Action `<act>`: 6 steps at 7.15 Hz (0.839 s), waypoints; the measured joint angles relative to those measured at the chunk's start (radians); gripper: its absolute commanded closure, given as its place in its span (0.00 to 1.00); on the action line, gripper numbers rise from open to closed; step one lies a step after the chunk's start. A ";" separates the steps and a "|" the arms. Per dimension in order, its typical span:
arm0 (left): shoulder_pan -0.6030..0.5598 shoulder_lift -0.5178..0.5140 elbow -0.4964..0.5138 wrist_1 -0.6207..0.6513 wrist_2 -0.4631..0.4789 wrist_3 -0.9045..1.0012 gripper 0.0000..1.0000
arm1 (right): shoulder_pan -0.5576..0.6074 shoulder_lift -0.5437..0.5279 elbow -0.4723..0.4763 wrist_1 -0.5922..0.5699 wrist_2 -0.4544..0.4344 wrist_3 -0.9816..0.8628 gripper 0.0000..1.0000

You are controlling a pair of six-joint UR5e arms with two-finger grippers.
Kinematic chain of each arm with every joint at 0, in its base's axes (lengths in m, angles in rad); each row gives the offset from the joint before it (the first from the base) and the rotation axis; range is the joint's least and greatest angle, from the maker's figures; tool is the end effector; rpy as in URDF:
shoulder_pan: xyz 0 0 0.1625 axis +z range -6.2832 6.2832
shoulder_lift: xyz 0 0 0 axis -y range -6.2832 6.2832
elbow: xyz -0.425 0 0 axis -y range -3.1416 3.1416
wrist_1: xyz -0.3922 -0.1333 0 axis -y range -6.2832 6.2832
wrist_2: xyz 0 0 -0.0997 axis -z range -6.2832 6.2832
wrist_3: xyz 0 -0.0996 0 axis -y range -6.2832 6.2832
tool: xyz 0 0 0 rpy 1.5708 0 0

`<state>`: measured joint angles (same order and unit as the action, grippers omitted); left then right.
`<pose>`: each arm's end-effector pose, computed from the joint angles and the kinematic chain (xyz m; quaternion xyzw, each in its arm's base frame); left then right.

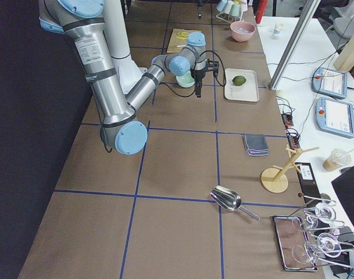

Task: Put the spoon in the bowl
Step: 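Open and raise the right gripper while the left arm reaches toward the board, then lower the left gripper over the white spoon on the cutting board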

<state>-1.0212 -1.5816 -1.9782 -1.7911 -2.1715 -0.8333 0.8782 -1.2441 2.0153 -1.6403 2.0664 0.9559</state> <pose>0.1913 -0.4598 0.4347 0.0518 0.4076 -0.0363 0.9110 -0.2853 -0.4784 0.2942 0.0572 -0.4010 0.0359 0.9136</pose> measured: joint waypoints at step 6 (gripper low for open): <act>0.361 0.020 0.093 -0.266 0.315 -0.382 0.06 | 0.312 -0.181 -0.067 0.005 0.189 -0.517 0.00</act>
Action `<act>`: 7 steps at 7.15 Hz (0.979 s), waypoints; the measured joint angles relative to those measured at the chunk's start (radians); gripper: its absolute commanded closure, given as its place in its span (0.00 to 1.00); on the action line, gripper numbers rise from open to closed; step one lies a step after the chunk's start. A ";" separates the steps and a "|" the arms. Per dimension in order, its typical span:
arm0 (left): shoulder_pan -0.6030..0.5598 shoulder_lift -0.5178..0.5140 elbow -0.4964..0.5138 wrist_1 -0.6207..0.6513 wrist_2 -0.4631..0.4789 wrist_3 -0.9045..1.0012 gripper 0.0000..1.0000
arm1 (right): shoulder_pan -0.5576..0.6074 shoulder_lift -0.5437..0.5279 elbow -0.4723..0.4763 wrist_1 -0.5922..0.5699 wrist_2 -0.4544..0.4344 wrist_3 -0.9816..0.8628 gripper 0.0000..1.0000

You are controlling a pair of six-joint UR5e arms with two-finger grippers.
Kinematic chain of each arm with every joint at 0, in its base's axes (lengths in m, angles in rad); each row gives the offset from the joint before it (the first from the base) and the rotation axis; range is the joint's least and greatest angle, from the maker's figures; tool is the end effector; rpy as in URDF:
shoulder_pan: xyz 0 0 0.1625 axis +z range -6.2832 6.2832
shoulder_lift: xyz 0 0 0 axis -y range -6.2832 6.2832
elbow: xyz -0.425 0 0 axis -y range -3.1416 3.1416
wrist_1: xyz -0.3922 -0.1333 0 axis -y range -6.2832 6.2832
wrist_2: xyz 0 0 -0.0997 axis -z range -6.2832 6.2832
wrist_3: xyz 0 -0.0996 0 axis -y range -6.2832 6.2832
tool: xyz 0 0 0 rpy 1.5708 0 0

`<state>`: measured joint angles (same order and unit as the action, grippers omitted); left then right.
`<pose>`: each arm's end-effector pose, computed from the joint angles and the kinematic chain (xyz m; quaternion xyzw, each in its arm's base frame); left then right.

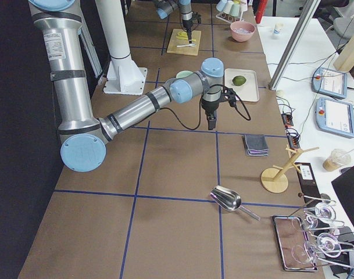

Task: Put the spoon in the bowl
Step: 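Lower the left gripper over the white spoon on the cutting board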

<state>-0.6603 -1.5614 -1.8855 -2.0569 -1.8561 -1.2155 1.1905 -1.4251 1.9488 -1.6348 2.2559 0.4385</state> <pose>0.3368 -0.3948 0.4658 0.0709 0.3972 -0.0846 0.9111 -0.1296 -0.5135 0.4117 0.0667 -0.3855 -0.0498 0.9190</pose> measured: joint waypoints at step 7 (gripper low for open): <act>0.049 0.000 0.017 -0.021 0.006 -0.018 0.15 | 0.009 -0.001 -0.008 0.001 0.004 -0.001 0.00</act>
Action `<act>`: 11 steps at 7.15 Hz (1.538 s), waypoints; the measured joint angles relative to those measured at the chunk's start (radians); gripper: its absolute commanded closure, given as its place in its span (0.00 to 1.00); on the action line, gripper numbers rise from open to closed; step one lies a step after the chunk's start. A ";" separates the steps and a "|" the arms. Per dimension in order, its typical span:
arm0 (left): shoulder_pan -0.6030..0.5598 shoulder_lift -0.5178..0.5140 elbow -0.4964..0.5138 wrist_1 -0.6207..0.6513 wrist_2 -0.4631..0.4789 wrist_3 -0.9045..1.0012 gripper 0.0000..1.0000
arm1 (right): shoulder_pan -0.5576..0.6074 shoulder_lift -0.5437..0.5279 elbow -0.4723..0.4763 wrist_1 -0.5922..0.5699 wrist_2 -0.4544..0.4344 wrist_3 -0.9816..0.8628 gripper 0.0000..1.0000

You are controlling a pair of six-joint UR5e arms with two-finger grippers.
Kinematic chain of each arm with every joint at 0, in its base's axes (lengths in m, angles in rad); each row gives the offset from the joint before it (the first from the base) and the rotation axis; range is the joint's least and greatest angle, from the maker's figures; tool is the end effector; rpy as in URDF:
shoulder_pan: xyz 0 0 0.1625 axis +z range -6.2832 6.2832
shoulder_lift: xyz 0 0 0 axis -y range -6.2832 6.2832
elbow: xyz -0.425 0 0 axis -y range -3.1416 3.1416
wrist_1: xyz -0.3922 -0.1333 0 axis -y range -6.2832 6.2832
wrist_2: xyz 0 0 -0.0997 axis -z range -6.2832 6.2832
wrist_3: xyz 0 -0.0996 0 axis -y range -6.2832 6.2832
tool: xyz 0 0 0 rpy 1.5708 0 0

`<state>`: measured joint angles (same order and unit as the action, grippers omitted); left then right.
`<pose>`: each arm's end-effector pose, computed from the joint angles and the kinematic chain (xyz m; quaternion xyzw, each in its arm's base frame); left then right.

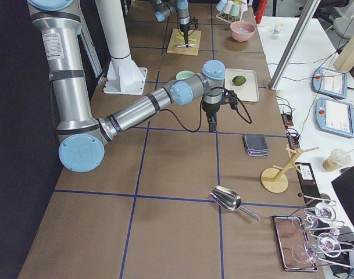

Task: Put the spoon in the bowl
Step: 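Lower the left gripper over the white spoon on the cutting board, then close the left gripper on the white spoon handle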

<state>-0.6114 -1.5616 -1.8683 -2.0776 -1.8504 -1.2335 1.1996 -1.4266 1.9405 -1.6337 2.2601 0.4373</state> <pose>0.3571 -0.3795 0.4718 0.0608 0.3997 -0.0713 0.9118 -0.1255 -0.5154 0.4160 0.0640 -0.3855 -0.0452 0.9194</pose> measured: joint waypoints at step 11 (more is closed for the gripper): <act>0.007 0.018 -0.018 0.004 -0.008 0.000 1.00 | 0.000 0.003 0.000 0.000 0.000 0.001 0.00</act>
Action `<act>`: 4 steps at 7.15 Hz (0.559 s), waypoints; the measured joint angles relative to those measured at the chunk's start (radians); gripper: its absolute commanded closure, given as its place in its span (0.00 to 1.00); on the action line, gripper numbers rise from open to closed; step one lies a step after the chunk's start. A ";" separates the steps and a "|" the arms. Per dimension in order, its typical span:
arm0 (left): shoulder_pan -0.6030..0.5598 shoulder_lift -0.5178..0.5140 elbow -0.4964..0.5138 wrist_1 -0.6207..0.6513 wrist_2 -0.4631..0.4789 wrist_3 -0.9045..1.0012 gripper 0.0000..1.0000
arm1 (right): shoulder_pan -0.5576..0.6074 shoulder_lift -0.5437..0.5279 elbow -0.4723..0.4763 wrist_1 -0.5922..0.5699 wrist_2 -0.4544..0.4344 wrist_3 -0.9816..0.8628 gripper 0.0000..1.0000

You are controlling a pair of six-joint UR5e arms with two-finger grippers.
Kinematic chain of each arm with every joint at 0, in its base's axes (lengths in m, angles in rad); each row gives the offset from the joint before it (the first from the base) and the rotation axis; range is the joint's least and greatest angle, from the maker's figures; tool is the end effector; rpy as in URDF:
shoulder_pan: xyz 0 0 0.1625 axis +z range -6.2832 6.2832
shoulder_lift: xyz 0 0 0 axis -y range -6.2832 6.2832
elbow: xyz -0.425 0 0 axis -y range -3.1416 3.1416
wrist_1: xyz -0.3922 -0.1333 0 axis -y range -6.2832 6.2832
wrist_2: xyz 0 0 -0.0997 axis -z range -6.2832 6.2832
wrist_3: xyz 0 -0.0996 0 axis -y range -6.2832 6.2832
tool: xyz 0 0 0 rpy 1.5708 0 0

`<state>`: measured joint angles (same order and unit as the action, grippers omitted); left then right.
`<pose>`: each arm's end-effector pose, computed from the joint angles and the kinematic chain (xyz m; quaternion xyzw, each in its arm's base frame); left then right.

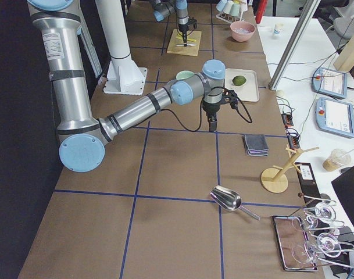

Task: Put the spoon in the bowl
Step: 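Close the left gripper on the white spoon handle, then lift the spoon with the left gripper and carry it over the bowl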

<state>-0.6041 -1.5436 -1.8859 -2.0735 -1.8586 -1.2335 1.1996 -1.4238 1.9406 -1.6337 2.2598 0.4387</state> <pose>0.3539 -0.3719 0.4723 0.0549 0.3997 -0.0667 0.9126 -0.1258 -0.5161 0.4145 0.0650 -0.3859 -0.0450 0.9191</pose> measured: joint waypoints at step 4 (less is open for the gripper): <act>-0.011 -0.064 -0.192 0.248 -0.073 -0.008 1.00 | 0.000 -0.004 0.003 0.000 0.004 -0.002 0.00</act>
<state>-0.6155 -1.6075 -2.0775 -1.8252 -1.9319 -1.2415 1.1996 -1.4278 1.9433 -1.6337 2.2635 0.4363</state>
